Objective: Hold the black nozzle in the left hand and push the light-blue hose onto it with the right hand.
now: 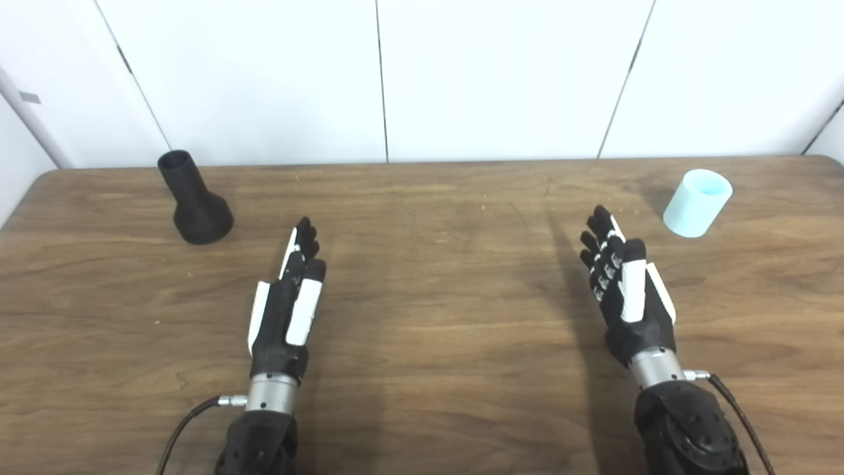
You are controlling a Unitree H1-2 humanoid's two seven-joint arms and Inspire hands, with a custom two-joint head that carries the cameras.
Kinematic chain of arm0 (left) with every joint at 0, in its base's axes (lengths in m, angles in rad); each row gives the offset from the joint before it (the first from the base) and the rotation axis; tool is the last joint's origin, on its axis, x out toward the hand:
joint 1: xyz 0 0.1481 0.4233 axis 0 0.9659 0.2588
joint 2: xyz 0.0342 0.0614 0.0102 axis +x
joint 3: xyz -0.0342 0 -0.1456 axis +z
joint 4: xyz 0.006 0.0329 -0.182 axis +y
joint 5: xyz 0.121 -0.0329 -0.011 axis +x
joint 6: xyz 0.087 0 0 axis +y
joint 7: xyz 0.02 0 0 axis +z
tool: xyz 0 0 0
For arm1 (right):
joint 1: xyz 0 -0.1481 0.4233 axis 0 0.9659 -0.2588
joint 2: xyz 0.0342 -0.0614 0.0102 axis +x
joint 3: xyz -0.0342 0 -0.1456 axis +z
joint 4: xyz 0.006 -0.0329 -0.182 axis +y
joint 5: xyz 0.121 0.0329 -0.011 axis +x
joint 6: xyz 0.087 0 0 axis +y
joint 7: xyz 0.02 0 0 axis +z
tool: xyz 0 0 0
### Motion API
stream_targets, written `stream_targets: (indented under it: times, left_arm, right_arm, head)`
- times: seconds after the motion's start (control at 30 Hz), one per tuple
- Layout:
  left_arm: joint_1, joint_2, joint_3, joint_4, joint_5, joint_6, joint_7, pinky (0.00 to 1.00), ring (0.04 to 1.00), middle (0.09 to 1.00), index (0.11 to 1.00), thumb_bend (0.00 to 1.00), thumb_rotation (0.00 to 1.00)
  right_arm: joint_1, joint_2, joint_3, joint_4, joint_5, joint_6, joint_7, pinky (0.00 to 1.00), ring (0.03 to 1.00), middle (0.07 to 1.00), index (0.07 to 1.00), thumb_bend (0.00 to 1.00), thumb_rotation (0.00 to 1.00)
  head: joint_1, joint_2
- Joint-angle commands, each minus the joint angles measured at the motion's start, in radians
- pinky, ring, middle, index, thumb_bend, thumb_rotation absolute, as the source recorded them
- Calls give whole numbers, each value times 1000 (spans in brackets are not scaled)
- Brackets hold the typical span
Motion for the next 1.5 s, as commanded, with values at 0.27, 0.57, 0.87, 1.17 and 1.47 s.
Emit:
stream_targets:
  times: [0.27,0.57,0.87,1.17,1.47]
  left_arm:
    - [-33,-10,-5,-33,0,-11,3,1000,1000,1000,1000,912,916]
    - [-33,-3,-5,-28,1,-18,0,1000,1000,1000,1000,908,916]
    - [-20,-8,-12,-7,14,-45,7,1000,1000,1000,1000,910,916]
    - [-7,-19,-29,34,28,-88,17,1000,1000,1000,1000,914,921]
    - [-14,-11,-8,57,17,-115,31,1000,1000,1000,1000,911,920]
  right_arm:
    - [-21,-1,-4,-24,9,-25,6,1000,1000,1000,1000,737,1000]
    - [-20,-1,-4,-23,11,-27,8,1000,1000,1000,1000,736,1000]
    - [-7,-2,-4,1,18,-56,17,1000,1000,1000,1000,737,1000]
    - [11,-20,-18,55,36,-122,47,1000,1000,1000,1000,733,1000]
    - [29,-26,-16,89,47,-169,71,1000,1000,1000,1000,711,1000]
  head:
    - [-6,3]
    - [-10,2]
    - [20,-63]
    - [72,-110]
    - [79,-163]
